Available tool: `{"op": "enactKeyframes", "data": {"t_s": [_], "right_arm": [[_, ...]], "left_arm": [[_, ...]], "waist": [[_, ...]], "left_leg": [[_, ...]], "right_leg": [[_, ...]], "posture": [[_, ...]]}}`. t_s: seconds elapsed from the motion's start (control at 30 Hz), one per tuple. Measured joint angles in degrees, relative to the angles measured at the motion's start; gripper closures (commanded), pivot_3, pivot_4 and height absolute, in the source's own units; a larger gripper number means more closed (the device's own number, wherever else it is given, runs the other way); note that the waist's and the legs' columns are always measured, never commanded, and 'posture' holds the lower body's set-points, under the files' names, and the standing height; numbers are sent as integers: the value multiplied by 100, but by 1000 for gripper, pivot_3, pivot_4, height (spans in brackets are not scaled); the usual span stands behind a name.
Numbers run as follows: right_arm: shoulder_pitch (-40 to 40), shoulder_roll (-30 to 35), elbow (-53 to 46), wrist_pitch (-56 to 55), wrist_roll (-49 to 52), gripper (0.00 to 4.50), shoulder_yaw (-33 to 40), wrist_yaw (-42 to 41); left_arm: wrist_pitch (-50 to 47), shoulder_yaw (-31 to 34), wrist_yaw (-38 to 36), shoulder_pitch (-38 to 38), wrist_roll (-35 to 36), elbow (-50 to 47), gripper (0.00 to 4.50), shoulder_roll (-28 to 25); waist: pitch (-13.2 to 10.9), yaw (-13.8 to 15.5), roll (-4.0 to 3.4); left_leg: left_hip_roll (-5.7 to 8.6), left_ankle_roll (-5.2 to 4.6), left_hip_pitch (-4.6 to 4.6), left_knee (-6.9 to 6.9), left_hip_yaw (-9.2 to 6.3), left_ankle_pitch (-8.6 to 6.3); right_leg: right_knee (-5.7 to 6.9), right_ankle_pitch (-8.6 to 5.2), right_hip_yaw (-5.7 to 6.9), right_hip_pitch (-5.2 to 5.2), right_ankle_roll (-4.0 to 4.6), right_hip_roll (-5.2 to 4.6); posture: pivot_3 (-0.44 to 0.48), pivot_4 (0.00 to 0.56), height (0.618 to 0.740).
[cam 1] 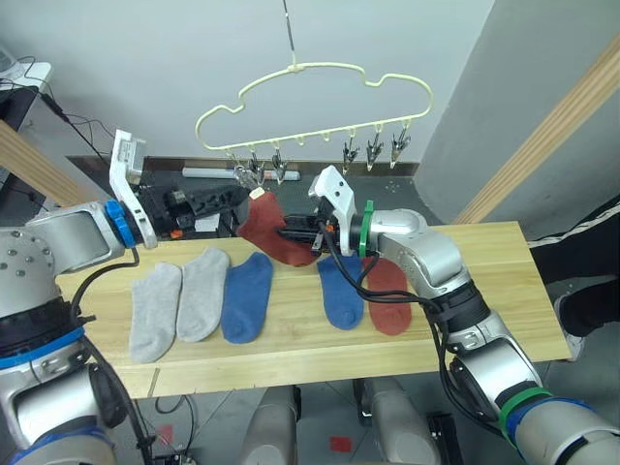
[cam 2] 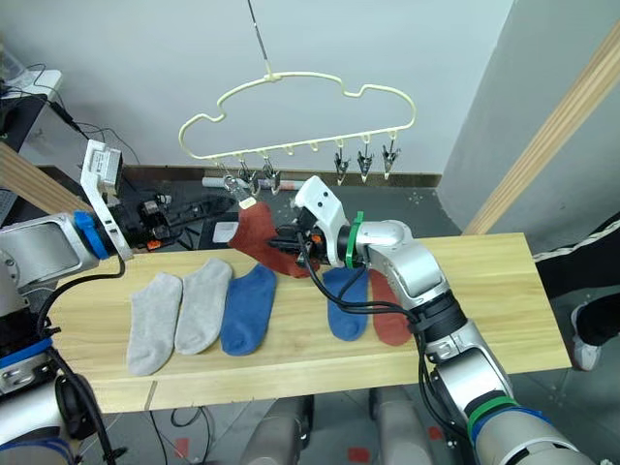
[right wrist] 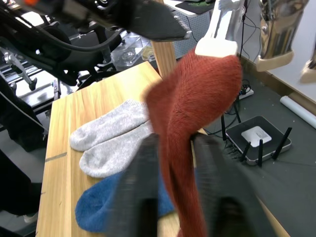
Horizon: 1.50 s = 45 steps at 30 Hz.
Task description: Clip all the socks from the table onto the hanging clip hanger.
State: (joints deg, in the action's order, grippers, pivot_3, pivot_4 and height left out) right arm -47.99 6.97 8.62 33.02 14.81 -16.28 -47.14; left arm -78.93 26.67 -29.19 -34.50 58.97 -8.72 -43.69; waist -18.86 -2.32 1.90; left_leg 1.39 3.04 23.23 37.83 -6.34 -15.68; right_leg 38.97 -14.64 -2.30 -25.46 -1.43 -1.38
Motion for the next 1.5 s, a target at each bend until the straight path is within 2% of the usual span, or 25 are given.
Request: {"op": "enactKeyframes", "data": {"t_s": [0.23,0.33,0.47,0.67,0.83,1.0,1.1,1.17,1.5], "right_arm": [[513,493,-926,492,230,18,209,2],[688,709,-1454,767,348,18,352,85],[1163,1124,-2598,984,674,18,739,158],[1502,1040,-3497,1277,1427,18,1483,644],[1587,1240,-3684,1224,1620,18,1602,726],[1629,1301,-3683,1120,1619,18,1527,792],[1585,1282,-3657,1112,1622,0,1499,885],[1564,1285,-3657,1111,1631,0,1500,921],[1496,1316,-3619,1102,1773,0,1502,993]], "left_arm": [[948,-23,242,705,-261,-863,0,333],[1318,-71,376,998,-438,-1208,0,460],[2286,-484,1139,1371,-1429,-1825,0,1010],[3387,-1024,1297,2014,-2241,-2479,0,1366],[3891,-1154,1342,1897,-2502,-2260,0,1614],[4480,-1450,1099,1835,-2929,-1848,0,1607],[4734,-1512,1028,1793,-3051,-1655,559,1712],[4853,-1512,985,1784,-3113,-1595,1129,1716],[5272,-1629,982,1609,-3513,-1322,1129,1821]], "waist": [[-1,63,-1],[-1,62,-1],[-3,72,-3],[-13,54,-9],[-20,62,-10],[-20,46,-10],[-21,51,-9],[-21,52,-9],[-21,49,-9]], "left_leg": [[1,-2,8,4,-5,-1],[0,-2,10,2,-10,-1],[0,-3,13,3,-13,-2],[-2,-24,12,3,-8,-13],[-2,-28,10,9,-8,-14],[-1,-27,7,6,3,-14],[-1,-28,8,6,-1,-14],[-1,-28,8,6,-3,-14],[-2,-27,8,6,-2,-13]], "right_leg": [[-8,0,-3,3,0,-2],[-5,0,-7,1,0,-2],[-11,0,-11,4,-1,-2],[-6,0,-18,4,0,-1],[-2,0,-5,10,0,2],[-4,0,-1,9,0,3],[-6,0,0,9,0,3],[-7,0,-1,9,0,3],[-6,0,2,9,0,3]], "posture": [[37,350,740],[43,353,740],[41,359,740],[20,373,740],[14,369,740],[11,364,740],[8,361,740],[6,358,740],[-2,349,740]]}}
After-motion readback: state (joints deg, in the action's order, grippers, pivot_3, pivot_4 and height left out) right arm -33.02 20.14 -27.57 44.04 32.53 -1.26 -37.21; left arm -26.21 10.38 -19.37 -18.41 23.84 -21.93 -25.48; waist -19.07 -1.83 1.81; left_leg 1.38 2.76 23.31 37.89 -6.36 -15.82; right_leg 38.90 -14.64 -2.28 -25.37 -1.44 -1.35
